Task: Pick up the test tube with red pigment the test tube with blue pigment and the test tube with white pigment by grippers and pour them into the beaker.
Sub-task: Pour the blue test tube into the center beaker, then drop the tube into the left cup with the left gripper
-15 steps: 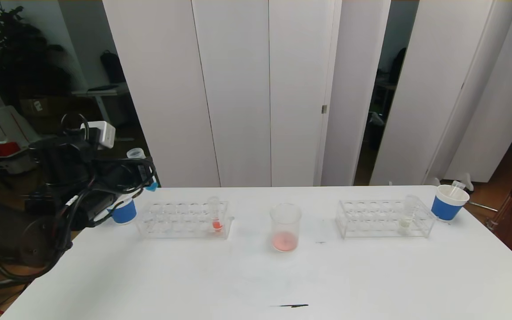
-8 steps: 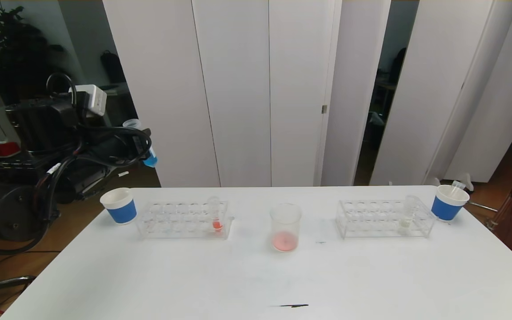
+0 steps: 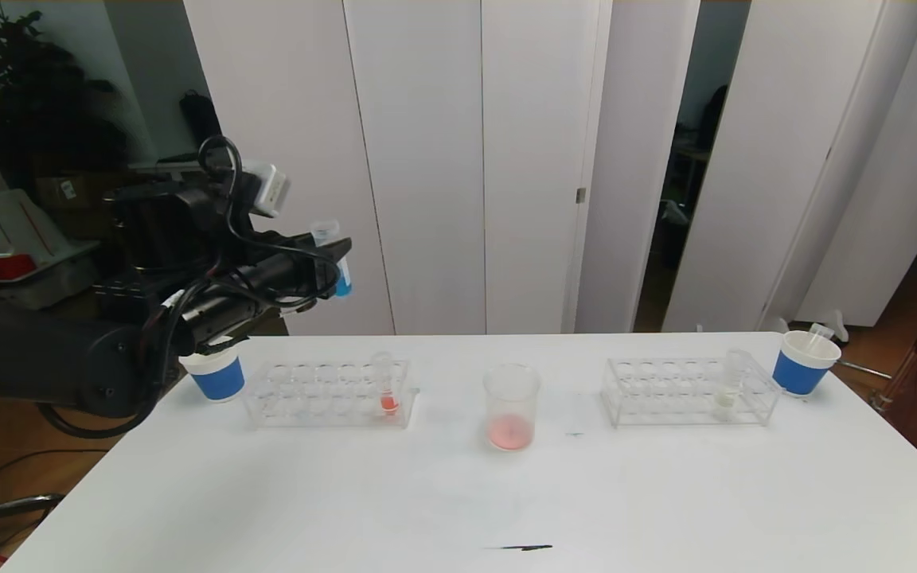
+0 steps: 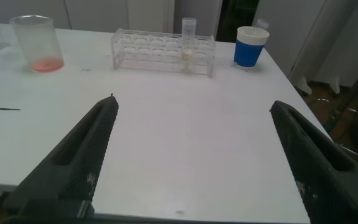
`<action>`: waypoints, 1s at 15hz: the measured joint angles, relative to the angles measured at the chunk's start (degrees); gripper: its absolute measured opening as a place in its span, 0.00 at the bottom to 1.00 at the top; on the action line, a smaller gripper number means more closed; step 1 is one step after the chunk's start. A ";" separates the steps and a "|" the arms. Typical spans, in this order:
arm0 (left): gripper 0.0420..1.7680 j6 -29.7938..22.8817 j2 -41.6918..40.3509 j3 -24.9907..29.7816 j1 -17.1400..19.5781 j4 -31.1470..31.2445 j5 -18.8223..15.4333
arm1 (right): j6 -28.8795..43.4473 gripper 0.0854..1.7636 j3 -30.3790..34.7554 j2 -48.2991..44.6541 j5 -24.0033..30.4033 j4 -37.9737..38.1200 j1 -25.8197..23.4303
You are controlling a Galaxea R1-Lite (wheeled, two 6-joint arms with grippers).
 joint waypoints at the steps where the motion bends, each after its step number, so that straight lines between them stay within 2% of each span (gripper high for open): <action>1: 0.30 0.44 0.85 -0.96 -0.79 -0.05 -1.62 | 0.00 0.99 0.00 0.00 -0.02 0.00 0.00; 4: 0.30 2.73 3.55 -3.43 -3.74 -0.44 -7.06 | 0.00 0.99 0.00 0.00 -0.02 0.00 0.00; 6: 0.30 4.11 5.67 -4.55 -5.73 -2.94 -10.51 | 0.00 0.99 0.00 0.00 0.00 0.00 0.00; 11: 0.30 12.92 12.18 -6.95 -8.72 -9.73 -17.98 | 0.00 0.99 0.00 0.00 0.00 0.02 0.00; 15: 0.30 19.21 16.25 -8.13 -10.31 -13.64 -20.43 | 0.00 0.99 0.00 0.00 0.00 -0.02 0.00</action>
